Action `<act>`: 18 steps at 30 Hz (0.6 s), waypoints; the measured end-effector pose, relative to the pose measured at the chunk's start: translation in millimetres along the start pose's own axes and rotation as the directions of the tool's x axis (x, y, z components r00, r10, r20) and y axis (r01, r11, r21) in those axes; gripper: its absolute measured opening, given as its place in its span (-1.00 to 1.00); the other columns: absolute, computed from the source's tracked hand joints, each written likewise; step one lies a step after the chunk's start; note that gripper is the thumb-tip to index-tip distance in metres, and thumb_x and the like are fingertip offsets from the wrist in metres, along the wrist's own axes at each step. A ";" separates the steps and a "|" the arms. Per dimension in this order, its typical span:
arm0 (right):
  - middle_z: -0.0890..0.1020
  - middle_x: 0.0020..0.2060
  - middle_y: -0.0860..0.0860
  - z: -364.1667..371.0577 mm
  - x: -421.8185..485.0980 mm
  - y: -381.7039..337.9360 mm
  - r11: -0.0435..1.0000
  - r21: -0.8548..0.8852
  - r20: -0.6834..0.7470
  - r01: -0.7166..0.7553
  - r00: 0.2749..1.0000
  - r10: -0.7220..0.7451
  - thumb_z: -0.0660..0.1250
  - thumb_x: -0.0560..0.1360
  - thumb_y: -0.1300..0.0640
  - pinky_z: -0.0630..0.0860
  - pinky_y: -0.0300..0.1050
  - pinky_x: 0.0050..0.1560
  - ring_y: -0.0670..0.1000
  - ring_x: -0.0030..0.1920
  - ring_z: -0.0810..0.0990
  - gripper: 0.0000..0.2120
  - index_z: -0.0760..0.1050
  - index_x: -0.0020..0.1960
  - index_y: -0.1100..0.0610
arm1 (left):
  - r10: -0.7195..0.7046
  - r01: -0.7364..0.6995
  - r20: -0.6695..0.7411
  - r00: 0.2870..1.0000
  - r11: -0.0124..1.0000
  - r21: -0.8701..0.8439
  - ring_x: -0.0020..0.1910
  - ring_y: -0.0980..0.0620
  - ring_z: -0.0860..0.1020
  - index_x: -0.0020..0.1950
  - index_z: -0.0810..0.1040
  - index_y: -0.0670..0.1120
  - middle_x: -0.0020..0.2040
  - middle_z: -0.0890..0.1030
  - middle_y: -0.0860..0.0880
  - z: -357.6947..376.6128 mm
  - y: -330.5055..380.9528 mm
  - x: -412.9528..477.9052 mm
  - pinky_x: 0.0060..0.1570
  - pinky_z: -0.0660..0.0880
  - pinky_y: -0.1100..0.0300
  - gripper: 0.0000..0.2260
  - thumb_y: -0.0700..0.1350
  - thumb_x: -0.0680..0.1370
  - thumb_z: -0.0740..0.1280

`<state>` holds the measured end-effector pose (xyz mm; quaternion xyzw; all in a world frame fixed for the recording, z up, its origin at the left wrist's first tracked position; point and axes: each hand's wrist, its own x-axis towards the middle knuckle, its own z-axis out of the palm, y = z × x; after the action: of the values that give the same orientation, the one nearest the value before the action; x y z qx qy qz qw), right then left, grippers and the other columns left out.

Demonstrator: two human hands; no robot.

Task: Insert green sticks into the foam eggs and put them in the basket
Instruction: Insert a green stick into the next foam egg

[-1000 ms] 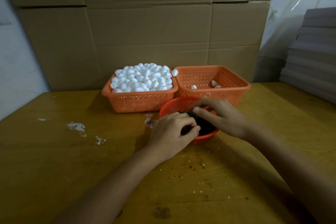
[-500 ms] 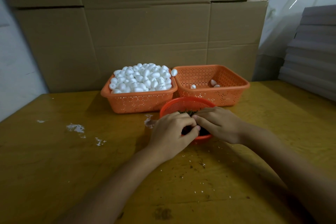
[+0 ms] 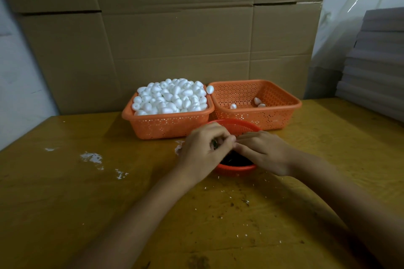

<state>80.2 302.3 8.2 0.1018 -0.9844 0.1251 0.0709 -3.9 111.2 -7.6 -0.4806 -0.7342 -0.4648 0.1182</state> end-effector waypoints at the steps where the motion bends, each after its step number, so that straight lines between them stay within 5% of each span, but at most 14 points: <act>1: 0.67 0.22 -0.03 -0.6 0.2 -0.3 1.000 0.008 0.005 -0.008 1.000 0.008 -0.06 0.67 -0.21 0.49 0.07 0.23 -0.03 0.20 0.60 -0.40 0.64 0.28 0.07 | 0.007 -0.005 -0.059 0.998 0.999 0.046 -0.12 0.03 0.59 -0.11 0.67 -0.11 -0.14 0.65 0.01 -3.4 -1.4 7.5 -0.15 0.50 0.07 -0.81 -0.06 0.63 0.35; 5: 0.65 0.27 -0.06 -0.6 2.8 0.0 1.000 -0.008 0.029 -0.013 0.999 0.013 -0.07 0.66 -0.23 0.47 0.03 0.28 -0.06 0.25 0.58 -0.39 0.63 0.30 0.05 | 0.046 0.043 -0.199 0.979 0.906 0.422 0.12 0.05 0.48 0.16 0.62 0.02 0.10 0.60 0.06 -22.2 -15.4 52.0 0.05 0.43 0.13 -0.84 0.01 0.63 0.34; 9: 0.64 0.27 -0.10 1.1 4.8 1.6 0.999 -0.040 0.027 -0.020 0.999 0.021 0.03 0.72 -0.15 0.46 0.03 0.28 -0.09 0.26 0.56 -0.53 0.62 0.32 0.03 | -0.030 0.085 -0.093 0.995 0.740 0.667 0.30 -0.12 0.45 0.44 0.51 0.11 0.34 0.50 -0.04 -34.9 -32.6 102.5 0.16 0.40 0.00 -0.65 0.06 0.65 0.30; 14: 0.64 0.29 -0.11 1.5 4.4 1.1 0.999 -0.027 0.027 -0.038 0.999 0.039 -0.02 0.66 -0.24 0.44 0.01 0.30 -0.09 0.29 0.56 -0.42 0.63 0.33 0.02 | -0.313 0.103 0.128 0.941 0.624 0.775 0.48 -0.18 0.36 0.52 0.44 0.13 0.51 0.42 -0.08 -35.8 -55.7 139.5 0.37 0.38 -0.13 -0.62 0.13 0.74 0.08; 18: 0.64 0.27 -0.10 1.9 5.6 2.3 0.998 -0.044 0.029 -0.042 0.999 0.043 0.05 0.71 -0.16 0.44 -0.01 0.27 -0.10 0.26 0.56 -0.53 0.63 0.32 0.03 | -0.361 0.034 0.231 0.903 0.597 0.802 0.41 -0.21 0.42 0.45 0.45 0.07 0.45 0.47 -0.10 -38.0 -68.0 143.1 0.37 0.38 -0.19 -0.64 0.08 0.75 0.01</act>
<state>74.1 303.0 6.7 0.0812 -0.9897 0.1039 0.0554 -142.8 159.0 63.0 -0.3732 -0.9198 -0.0097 0.1210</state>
